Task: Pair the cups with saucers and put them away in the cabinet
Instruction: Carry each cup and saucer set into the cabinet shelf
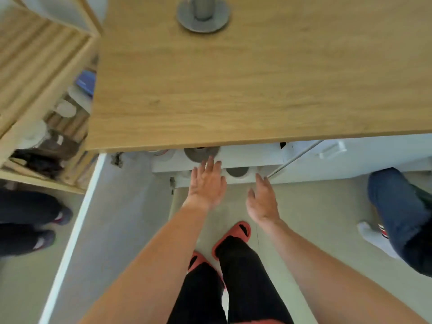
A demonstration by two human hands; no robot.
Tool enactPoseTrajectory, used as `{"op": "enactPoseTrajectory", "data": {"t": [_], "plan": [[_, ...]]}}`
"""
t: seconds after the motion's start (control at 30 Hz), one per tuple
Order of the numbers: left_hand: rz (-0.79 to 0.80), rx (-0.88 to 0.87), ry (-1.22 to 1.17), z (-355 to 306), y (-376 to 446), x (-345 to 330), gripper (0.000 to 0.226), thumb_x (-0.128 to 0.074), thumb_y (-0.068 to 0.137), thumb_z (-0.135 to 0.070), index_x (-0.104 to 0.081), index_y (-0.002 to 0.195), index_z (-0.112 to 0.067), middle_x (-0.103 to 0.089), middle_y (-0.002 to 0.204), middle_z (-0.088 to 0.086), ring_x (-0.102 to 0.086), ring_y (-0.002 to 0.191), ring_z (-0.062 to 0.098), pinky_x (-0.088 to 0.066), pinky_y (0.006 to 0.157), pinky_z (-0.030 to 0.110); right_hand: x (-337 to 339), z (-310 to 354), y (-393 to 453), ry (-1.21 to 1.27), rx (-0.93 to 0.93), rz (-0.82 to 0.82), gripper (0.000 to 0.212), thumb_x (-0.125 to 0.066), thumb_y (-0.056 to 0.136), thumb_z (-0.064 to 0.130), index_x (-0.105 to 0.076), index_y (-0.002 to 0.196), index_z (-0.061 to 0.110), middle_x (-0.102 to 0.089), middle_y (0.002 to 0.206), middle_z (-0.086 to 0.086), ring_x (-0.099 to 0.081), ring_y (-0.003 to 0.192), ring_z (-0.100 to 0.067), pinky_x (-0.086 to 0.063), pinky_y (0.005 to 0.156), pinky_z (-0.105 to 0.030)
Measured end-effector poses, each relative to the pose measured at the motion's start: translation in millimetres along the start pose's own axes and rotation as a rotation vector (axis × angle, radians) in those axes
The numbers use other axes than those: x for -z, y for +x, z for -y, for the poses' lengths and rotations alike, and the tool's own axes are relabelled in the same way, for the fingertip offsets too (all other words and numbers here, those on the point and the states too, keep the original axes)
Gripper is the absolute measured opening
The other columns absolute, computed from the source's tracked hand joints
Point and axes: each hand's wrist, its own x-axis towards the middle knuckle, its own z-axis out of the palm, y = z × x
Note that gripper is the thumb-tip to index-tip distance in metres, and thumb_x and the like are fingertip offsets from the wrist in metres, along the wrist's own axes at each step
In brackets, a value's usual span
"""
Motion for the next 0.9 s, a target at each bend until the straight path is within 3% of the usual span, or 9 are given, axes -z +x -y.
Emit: {"op": "enactPoseTrajectory", "data": {"t": [0.1, 0.3, 0.43, 0.7, 0.9], "plan": [[-0.048, -0.027, 0.031, 7.7, -46.9, 21.7, 0.05, -0.035, 0.102, -0.03, -0.03, 0.149, -0.014, -0.021, 0.162, 0.012, -0.03, 0.143, 0.03, -0.025, 0.116, 0.045, 20.3, 22.1, -38.4, -0.042, 0.069, -0.048, 0.056, -0.04, 0.105, 0.021, -0.022, 0.158, 0.015, -0.018, 0.165, -0.009, -0.022, 0.151, -0.029, -0.023, 0.121, -0.042], [-0.229, -0.057, 0.01, 14.5, -75.1, 73.1, 0.05, -0.03, 0.103, -0.031, -0.031, 0.151, -0.015, -0.028, 0.16, 0.008, -0.028, 0.146, 0.025, -0.023, 0.118, 0.041, 65.5, 78.7, -62.7, -0.119, 0.246, -0.205, 0.042, -0.041, 0.105, 0.018, -0.043, 0.145, 0.006, -0.05, 0.145, -0.011, -0.045, 0.135, -0.027, -0.039, 0.109, -0.039], [-0.353, -0.085, 0.038, 16.2, -66.1, 111.4, 0.048, -0.031, 0.103, -0.031, -0.035, 0.148, -0.014, -0.035, 0.157, 0.006, -0.032, 0.143, 0.025, -0.027, 0.114, 0.04, 93.0, 116.0, -52.4, -0.187, 0.392, -0.295, 0.043, -0.041, 0.105, 0.018, -0.043, 0.146, 0.006, -0.053, 0.141, -0.011, -0.047, 0.133, -0.028, -0.038, 0.111, -0.039], [-0.43, 0.0, -0.035, 28.9, 19.4, 186.2, 0.051, -0.033, 0.103, -0.035, -0.033, 0.149, -0.015, -0.03, 0.159, 0.008, -0.029, 0.145, 0.026, -0.024, 0.117, 0.045, 133.8, 186.7, 24.3, -0.202, 0.36, -0.317, 0.05, -0.041, 0.104, 0.025, -0.036, 0.151, 0.008, -0.044, 0.149, -0.012, -0.041, 0.138, -0.029, -0.033, 0.113, -0.04], [-0.331, 0.095, -0.102, 39.2, 87.4, 225.4, 0.054, -0.034, 0.102, -0.038, -0.03, 0.15, -0.013, -0.028, 0.159, 0.011, -0.027, 0.145, 0.029, -0.023, 0.117, 0.045, 151.4, 240.5, 100.2, -0.12, 0.269, -0.225, 0.051, -0.044, 0.103, 0.025, -0.033, 0.151, 0.011, -0.042, 0.15, -0.013, -0.042, 0.137, -0.032, -0.035, 0.11, -0.041]]}}
